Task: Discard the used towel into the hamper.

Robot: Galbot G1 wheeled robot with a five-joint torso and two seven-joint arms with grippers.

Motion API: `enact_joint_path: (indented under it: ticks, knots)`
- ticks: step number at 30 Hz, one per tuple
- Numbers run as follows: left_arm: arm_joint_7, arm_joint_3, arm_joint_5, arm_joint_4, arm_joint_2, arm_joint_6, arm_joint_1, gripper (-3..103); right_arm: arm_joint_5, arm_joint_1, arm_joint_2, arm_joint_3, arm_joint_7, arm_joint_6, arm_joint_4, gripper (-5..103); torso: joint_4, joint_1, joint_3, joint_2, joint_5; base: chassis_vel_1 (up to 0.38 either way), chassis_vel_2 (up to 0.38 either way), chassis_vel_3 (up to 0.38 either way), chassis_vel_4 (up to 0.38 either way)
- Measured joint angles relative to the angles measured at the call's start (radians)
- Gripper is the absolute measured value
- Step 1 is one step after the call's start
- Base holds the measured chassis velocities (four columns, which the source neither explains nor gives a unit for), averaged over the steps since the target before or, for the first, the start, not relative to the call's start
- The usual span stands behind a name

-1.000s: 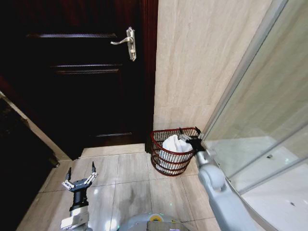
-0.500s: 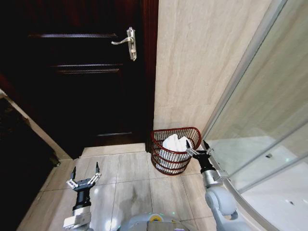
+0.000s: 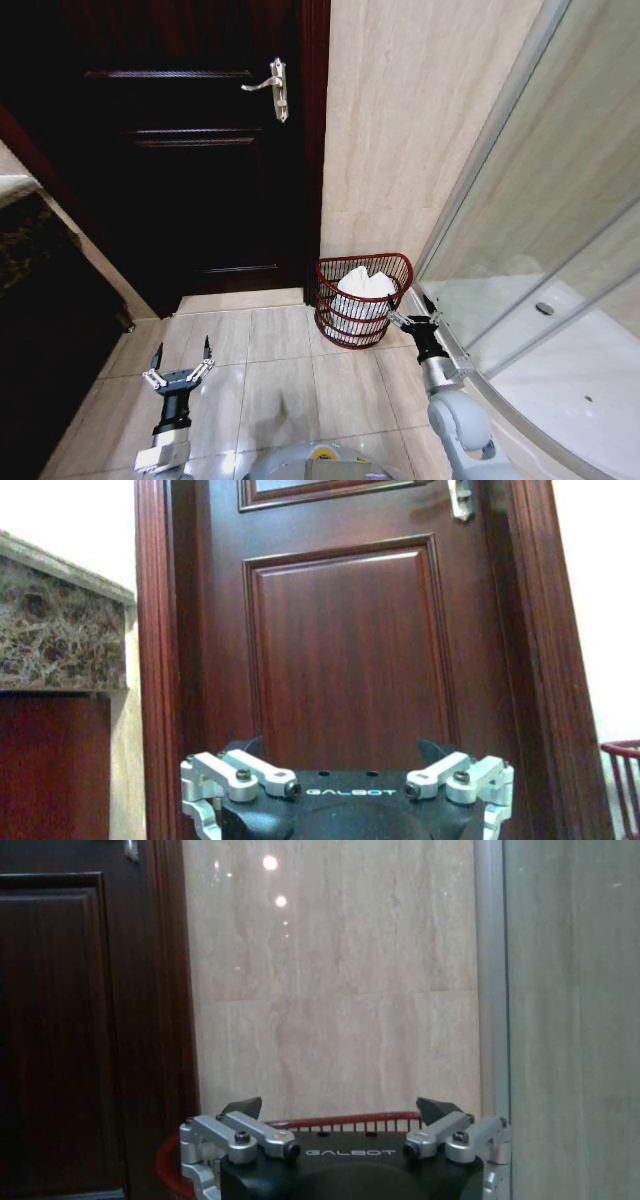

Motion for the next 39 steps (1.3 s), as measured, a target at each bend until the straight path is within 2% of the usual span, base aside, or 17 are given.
enact_joint_path:
  ticks: [14, 19, 22, 25, 30, 34, 39]
  knots:
    - [-0.002, -0.002, 0.014, 0.005, 0.0, 0.004, -0.021, 100, 0.02, 0.039, -0.008, -0.01, 0.002, 0.002, -0.044, 100, -0.0001, 0.0, 0.0, 0.0, -0.0002, 0.087, -0.084, -0.087, 0.083]
    - [-0.012, -0.004, 0.029, -0.005, 0.0, 0.036, -0.039, 100, 0.062, 0.093, -0.052, -0.004, 0.01, -0.053, -0.087, 100, 0.0001, 0.0, 0.0, 0.0, -0.0003, 0.022, -0.021, -0.022, 0.026]
    - [-0.026, 0.004, 0.033, -0.033, 0.0, 0.092, -0.05, 100, 0.085, 0.113, -0.103, -0.01, 0.023, -0.102, -0.098, 100, 0.0, 0.0, 0.0, 0.0, -0.0001, 0.0, 0.0, 0.0, 0.0]
    - [-0.032, 0.008, 0.041, -0.039, 0.0, 0.113, -0.061, 100, 0.085, 0.12, -0.117, -0.022, 0.026, -0.11, -0.107, 100, 0.0, 0.0, 0.0, 0.0, 0.0, 0.0, 0.0, 0.0, 0.0]
    - [-0.044, 0.019, 0.1, -0.028, 0.0, 0.145, -0.118, 100, 0.029, 0.153, -0.101, -0.065, 0.069, -0.077, -0.149, 100, 0.0001, 0.0, 0.0, 0.0, 0.0001, 0.053, -0.066, -0.048, 0.039]
    - [-0.044, 0.026, 0.103, -0.014, 0.0, 0.164, -0.156, 100, -0.003, 0.163, -0.083, -0.069, 0.096, -0.082, -0.15, 100, 0.0, 0.0, 0.0, 0.0, -0.0002, 0.013, -0.011, -0.008, 0.005]
    - [-0.04, 0.033, 0.115, 0.002, 0.0, 0.163, -0.189, 100, -0.039, 0.166, -0.067, -0.067, 0.136, -0.088, -0.147, 100, 0.0, 0.0, 0.0, 0.0, -0.0002, 0.0, 0.0, 0.0, 0.0]
